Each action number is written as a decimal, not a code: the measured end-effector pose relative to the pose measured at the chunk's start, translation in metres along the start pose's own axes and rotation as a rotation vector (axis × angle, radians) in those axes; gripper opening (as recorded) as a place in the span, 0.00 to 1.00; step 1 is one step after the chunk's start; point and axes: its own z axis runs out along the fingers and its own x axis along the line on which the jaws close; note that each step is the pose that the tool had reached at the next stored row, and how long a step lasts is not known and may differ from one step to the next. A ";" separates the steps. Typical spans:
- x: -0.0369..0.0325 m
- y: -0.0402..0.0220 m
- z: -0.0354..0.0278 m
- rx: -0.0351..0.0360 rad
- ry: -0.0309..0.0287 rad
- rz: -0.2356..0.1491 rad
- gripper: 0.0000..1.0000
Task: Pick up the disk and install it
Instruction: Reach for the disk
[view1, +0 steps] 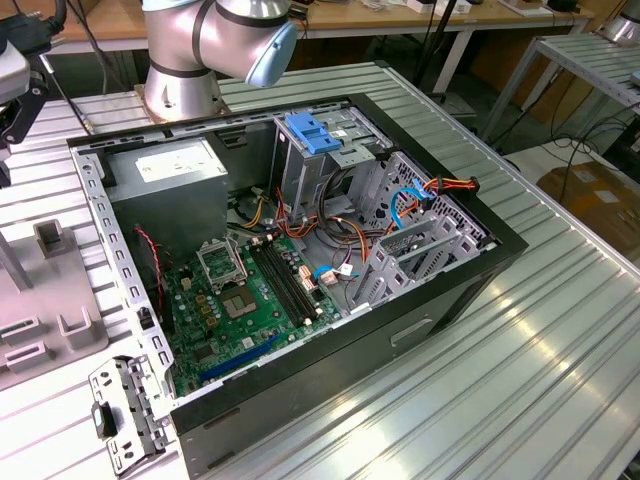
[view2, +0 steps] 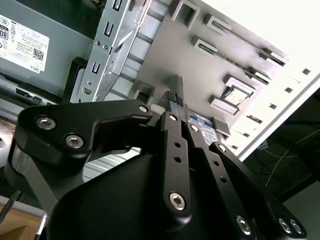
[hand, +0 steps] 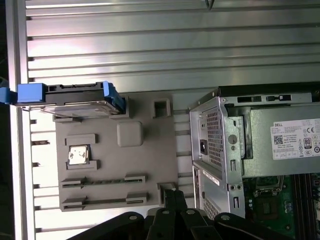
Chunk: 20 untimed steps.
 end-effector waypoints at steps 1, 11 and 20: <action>0.0004 0.0000 0.0000 0.0001 0.0001 0.000 0.11; 0.0048 -0.0003 -0.0003 0.0000 0.0000 0.000 0.11; 0.0097 -0.0007 -0.0006 0.0000 0.0000 0.000 0.11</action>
